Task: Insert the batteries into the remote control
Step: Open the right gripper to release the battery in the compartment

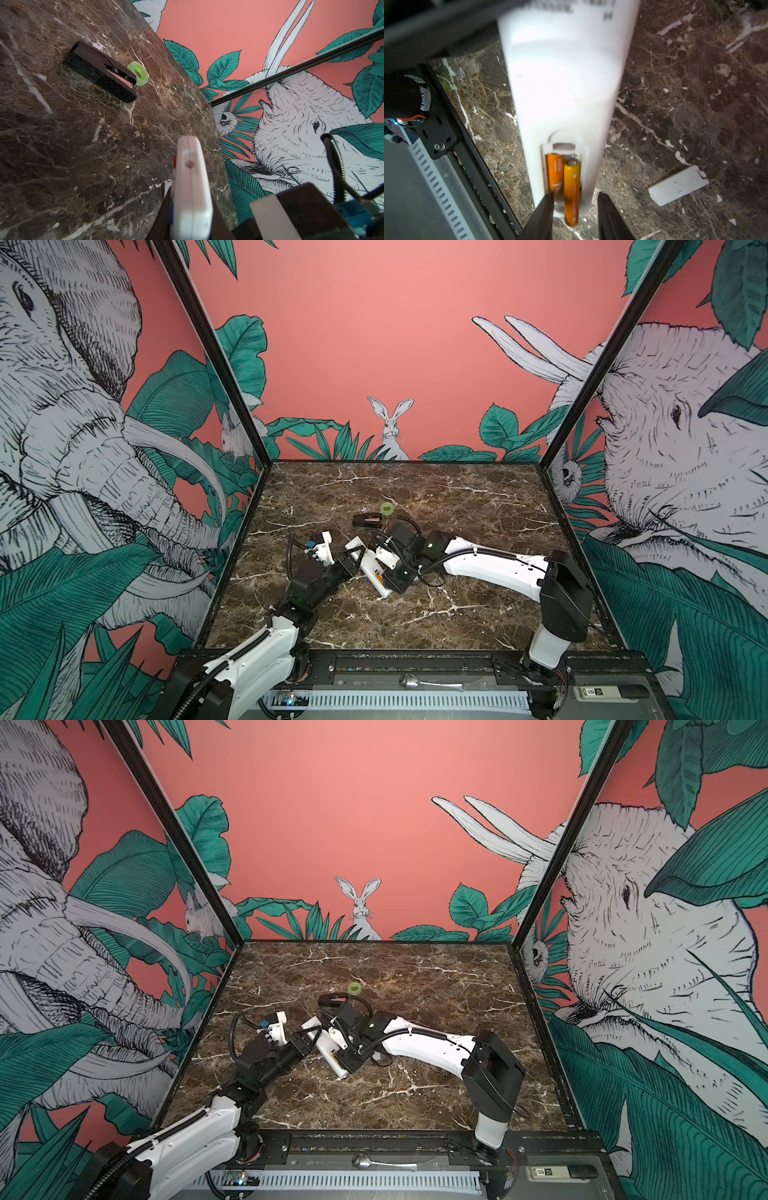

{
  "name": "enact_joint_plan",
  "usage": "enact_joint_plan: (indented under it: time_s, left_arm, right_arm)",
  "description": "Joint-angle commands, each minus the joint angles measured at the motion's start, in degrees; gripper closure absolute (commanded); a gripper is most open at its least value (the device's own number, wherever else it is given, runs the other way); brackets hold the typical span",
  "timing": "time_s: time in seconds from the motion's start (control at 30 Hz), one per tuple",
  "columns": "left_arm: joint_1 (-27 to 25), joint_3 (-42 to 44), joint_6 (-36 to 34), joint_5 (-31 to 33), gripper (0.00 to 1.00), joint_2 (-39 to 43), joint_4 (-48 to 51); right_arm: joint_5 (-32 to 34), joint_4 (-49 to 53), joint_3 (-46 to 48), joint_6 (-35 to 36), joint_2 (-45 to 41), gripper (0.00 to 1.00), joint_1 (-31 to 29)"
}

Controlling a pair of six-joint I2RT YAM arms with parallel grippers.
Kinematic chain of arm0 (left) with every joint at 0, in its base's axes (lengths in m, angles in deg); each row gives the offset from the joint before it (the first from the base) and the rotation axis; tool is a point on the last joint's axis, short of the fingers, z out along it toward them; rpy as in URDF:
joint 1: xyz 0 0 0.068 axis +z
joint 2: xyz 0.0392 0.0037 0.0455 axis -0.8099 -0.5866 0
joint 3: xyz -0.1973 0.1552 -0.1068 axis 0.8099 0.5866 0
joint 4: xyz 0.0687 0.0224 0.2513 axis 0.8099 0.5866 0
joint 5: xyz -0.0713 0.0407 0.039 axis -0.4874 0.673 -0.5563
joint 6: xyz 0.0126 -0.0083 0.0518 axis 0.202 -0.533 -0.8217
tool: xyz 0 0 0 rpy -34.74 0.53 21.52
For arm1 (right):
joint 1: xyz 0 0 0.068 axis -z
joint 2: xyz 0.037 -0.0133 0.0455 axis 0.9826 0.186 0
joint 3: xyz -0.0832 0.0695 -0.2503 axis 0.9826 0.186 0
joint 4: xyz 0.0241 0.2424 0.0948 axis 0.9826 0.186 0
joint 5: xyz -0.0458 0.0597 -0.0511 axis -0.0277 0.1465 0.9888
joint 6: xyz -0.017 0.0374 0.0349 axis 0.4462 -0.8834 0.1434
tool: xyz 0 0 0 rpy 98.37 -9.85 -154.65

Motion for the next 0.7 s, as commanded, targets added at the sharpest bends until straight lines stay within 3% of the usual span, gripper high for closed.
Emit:
enact_joint_plan:
  time_s: [0.0,0.27,0.67]
  left_arm:
    - [0.2,0.3,0.7,-0.8,1.00,0.2,-3.5]
    - [0.3,0.1,0.7,-1.4,1.00,0.2,-2.7]
    - [0.6,-1.5,0.4,-3.3,1.00,0.5,0.6]
  right_arm:
    - [-0.4,-1.2,-1.2,0.0,-0.7,0.58,-0.8]
    - [-0.3,-0.7,-1.5,0.9,-1.7,0.46,-1.3]
    - [-0.4,-1.2,-0.9,5.8,-6.7,0.42,-2.6]
